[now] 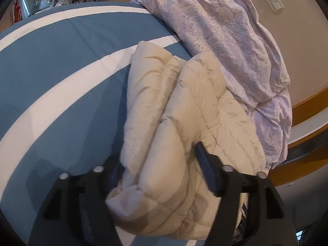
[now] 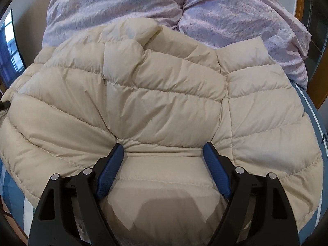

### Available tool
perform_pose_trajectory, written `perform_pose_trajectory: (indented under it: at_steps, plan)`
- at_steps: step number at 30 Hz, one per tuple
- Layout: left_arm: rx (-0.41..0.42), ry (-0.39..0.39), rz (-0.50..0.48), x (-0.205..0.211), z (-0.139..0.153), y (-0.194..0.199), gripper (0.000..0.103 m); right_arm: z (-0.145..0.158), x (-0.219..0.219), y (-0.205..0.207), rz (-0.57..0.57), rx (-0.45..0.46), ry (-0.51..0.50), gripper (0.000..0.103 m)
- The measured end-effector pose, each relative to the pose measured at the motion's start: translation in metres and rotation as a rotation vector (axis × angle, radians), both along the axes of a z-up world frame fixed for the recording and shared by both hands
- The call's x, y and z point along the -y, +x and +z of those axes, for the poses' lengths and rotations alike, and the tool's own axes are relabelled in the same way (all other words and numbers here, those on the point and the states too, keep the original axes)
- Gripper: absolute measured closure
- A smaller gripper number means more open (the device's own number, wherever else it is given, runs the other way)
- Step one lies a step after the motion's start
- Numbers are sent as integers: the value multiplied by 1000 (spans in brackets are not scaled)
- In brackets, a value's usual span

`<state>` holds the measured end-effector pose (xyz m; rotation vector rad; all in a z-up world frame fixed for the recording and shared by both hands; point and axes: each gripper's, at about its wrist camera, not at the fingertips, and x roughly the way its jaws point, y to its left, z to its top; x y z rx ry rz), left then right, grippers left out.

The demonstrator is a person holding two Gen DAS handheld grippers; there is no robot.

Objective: Fold large clothes

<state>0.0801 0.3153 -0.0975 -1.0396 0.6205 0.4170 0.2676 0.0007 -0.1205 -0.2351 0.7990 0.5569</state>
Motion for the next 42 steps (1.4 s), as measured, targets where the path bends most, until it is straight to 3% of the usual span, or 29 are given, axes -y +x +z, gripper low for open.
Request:
perform_pose_trajectory:
  at_steps: [3, 4, 6, 8, 12, 24, 34, 42]
  plan:
    - [-13, 13, 0, 4, 2, 5, 35, 0, 0, 2, 4, -14, -6, 21]
    - [-14, 16, -6, 5, 2, 6, 39, 0, -1, 3, 5, -17, -6, 21]
    - [0, 7, -19, 6, 2, 6, 59, -1, 0, 3, 7, -18, -5, 21]
    - [30, -8, -29, 5, 5, 4, 68, -1, 0, 3, 6, -17, -4, 21]
    - [95, -6, -51, 7, 23, 0, 78, -1, 0, 3, 8, -15, 2, 21]
    - [335, 12, -191, 50, 92, 10, 80, -1, 2, 2, 12, -21, 19, 21]
    - [420, -34, -387, 121, 118, 57, 80, -2, 2, 3, 14, -25, 24, 21]
    - [420, -78, -525, 185, 112, 102, 80, -2, 7, 5, 26, -43, 58, 21]
